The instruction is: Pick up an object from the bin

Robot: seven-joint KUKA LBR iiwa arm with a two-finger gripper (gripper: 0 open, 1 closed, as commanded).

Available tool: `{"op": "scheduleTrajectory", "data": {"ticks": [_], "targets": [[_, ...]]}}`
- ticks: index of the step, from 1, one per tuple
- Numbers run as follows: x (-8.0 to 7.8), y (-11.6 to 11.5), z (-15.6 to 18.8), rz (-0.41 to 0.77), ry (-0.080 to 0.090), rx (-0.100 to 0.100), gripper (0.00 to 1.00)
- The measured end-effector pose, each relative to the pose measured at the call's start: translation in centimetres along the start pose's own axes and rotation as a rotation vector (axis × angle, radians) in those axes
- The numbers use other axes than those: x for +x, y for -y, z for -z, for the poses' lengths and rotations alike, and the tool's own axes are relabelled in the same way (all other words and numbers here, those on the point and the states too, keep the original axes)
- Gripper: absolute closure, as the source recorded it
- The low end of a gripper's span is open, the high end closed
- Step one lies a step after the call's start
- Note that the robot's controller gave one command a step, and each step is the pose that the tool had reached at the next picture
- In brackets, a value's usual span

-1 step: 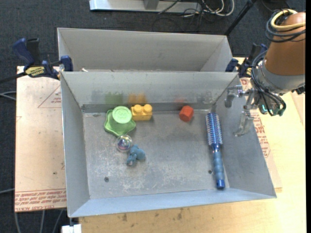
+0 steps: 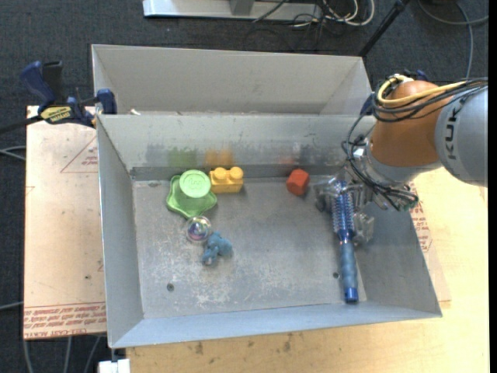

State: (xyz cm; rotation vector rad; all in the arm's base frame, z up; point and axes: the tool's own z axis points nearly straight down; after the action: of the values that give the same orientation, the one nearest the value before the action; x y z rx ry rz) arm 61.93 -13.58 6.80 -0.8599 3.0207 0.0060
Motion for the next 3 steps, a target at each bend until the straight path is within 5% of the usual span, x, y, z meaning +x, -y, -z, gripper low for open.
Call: {"op": "scheduleTrajectory", "data": {"ticks": [1, 3], "targets": [[-1.5, 0.2, 3.3, 0.499, 0.005, 0.0, 0.0], [-2.6, 0.4, 0.6, 1.212, 0.013, -0.001, 0.0]]}}
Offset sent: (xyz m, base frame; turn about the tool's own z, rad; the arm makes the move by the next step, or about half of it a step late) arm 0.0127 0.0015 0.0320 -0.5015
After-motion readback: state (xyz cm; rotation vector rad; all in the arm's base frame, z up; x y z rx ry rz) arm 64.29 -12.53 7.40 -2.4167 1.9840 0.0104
